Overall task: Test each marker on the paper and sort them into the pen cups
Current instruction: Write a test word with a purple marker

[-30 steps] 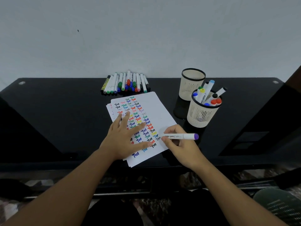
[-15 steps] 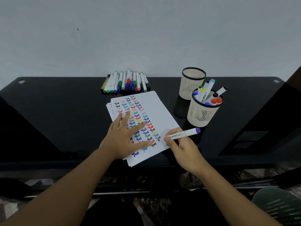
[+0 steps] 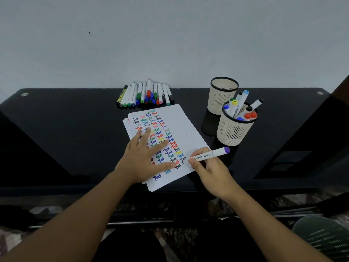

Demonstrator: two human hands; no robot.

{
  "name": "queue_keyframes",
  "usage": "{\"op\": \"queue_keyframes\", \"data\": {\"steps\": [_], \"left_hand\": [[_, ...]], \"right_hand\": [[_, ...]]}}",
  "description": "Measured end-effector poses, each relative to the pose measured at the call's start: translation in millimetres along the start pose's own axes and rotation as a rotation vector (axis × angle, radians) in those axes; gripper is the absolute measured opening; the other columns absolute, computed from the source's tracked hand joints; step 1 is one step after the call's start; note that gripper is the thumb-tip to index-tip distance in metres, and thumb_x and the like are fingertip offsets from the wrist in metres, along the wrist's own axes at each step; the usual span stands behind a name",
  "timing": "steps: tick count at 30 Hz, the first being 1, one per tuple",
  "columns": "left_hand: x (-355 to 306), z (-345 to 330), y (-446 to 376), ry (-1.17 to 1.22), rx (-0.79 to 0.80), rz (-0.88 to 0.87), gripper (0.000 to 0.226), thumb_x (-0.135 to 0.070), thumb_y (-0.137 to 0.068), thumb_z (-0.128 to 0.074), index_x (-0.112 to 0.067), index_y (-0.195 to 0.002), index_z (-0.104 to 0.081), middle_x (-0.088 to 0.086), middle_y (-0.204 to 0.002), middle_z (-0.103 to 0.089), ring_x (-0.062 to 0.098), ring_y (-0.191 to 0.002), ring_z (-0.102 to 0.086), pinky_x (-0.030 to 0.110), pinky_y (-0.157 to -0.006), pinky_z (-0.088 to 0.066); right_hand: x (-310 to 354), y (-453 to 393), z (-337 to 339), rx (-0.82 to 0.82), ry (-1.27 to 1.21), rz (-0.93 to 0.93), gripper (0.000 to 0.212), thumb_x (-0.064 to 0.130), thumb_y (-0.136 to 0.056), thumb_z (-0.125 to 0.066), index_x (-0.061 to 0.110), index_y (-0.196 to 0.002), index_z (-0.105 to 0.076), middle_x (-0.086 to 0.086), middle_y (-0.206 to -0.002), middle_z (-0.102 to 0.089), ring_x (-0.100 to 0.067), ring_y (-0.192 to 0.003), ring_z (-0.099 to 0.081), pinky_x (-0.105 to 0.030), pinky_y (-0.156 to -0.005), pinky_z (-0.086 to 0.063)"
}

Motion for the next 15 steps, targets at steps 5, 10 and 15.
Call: {"op": "queue_keyframes", "data": {"steps": [5, 10, 15], "left_hand": [[0.1, -0.1, -1.1, 0.0, 0.0, 0.0, 0.092, -0.107, -0.063, -0.017, -0.071, -0.147, -0.003, -0.009, -0.165, 0.028, 0.026, -0.153, 0.026, 0.057, -0.123, 0.004], [0.5, -0.2, -1.1, 0.0, -0.001, -0.001, 0.092, -0.107, -0.063, -0.018, -0.071, -0.146, -0.003, -0.009, -0.166, 0.027, 0.026, -0.153, 0.025, 0.057, -0.124, 0.003], [0.8, -0.4, -0.6, 0.003, -0.001, -0.004, 0.092, -0.107, -0.064, -0.018, -0.07, -0.147, -0.003, -0.01, -0.166, 0.027, 0.025, -0.153, 0.025, 0.058, -0.124, 0.003]], "right_hand": [[-1.1, 0.4, 2.6, -0.014, 0.007, -0.022, 0.003, 0.037, -0.105, -0.057, 0.034, -0.105, -0.058, 0.013, -0.098, -0.065, -0.008, -0.093, -0.062, -0.039, -0.085, -0.055], [3.3, 0.8, 3.0, 0.006, 0.005, -0.017, 0.004, 0.035, -0.105, -0.057, 0.034, -0.101, -0.057, 0.013, -0.097, -0.065, -0.004, -0.093, -0.06, -0.033, -0.082, -0.053], [-0.9, 2.3, 5.9, -0.009, -0.086, -0.056, 0.007, 0.034, -0.105, -0.057, 0.034, -0.098, -0.057, 0.011, -0.092, -0.066, -0.005, -0.09, -0.062, -0.032, -0.082, -0.053]]}}
Point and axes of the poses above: each hand's wrist, its own y-axis away from the middle knuckle, its own z-axis out of the back of the hand, x = y × z, the point moved 10 cm from there along -y, towards the middle knuckle
